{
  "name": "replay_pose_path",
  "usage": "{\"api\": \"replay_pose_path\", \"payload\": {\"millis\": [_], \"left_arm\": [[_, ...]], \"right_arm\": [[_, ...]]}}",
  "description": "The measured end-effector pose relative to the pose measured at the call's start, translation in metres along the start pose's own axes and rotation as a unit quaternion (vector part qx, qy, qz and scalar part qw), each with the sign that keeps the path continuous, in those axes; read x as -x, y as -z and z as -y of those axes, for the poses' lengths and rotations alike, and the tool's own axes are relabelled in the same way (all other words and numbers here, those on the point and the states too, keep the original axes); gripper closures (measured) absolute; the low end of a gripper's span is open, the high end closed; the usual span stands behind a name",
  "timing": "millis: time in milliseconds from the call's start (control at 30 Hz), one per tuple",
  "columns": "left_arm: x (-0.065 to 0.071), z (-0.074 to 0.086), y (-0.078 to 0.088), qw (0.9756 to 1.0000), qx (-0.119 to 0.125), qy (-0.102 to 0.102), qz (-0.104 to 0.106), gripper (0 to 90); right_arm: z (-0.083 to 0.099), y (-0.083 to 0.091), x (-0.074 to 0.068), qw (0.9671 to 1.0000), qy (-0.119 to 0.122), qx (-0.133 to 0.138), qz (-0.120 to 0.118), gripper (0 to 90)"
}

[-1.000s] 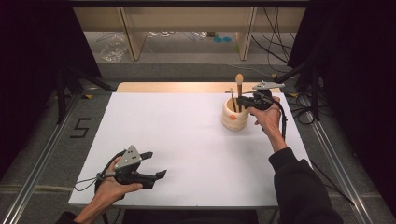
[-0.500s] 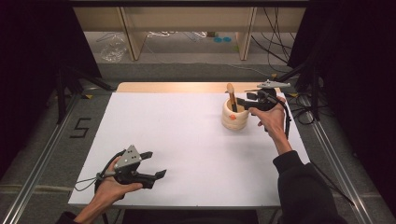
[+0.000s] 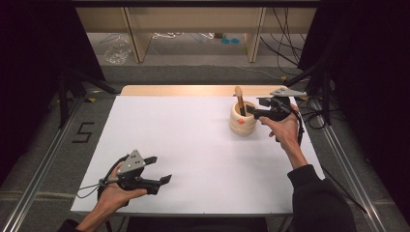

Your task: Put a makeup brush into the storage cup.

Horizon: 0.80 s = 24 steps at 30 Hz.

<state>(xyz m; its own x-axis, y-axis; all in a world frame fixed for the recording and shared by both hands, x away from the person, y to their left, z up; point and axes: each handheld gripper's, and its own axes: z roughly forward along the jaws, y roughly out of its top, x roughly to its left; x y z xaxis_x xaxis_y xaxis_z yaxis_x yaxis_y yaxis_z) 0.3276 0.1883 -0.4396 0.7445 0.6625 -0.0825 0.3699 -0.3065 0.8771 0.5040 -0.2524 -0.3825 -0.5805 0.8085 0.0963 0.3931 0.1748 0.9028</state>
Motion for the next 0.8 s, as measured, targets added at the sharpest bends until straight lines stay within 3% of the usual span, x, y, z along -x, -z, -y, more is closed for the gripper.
{"api": "replay_pose_path", "payload": {"millis": [167,200,500,800], "left_arm": [[0.0,0.0,0.0,1.0,0.002,0.006,-0.002,17.3],[0.0,0.0,0.0,1.0,0.003,0.005,-0.002,17.3],[-0.001,0.0,0.001,1.0,0.006,0.006,-0.001,17.3],[-0.001,-0.001,0.002,1.0,0.007,0.004,-0.003,17.3]], "right_arm": [[0.006,0.009,-0.009,0.9999,0.004,-0.012,-0.003,29.3],[0.007,0.01,-0.01,1.0,0.007,-0.001,-0.003,29.5],[0.017,0.027,-0.03,0.9998,0.016,0.0,-0.011,26.8],[0.033,0.038,-0.041,0.9997,0.005,0.0,-0.022,26.1]]}}
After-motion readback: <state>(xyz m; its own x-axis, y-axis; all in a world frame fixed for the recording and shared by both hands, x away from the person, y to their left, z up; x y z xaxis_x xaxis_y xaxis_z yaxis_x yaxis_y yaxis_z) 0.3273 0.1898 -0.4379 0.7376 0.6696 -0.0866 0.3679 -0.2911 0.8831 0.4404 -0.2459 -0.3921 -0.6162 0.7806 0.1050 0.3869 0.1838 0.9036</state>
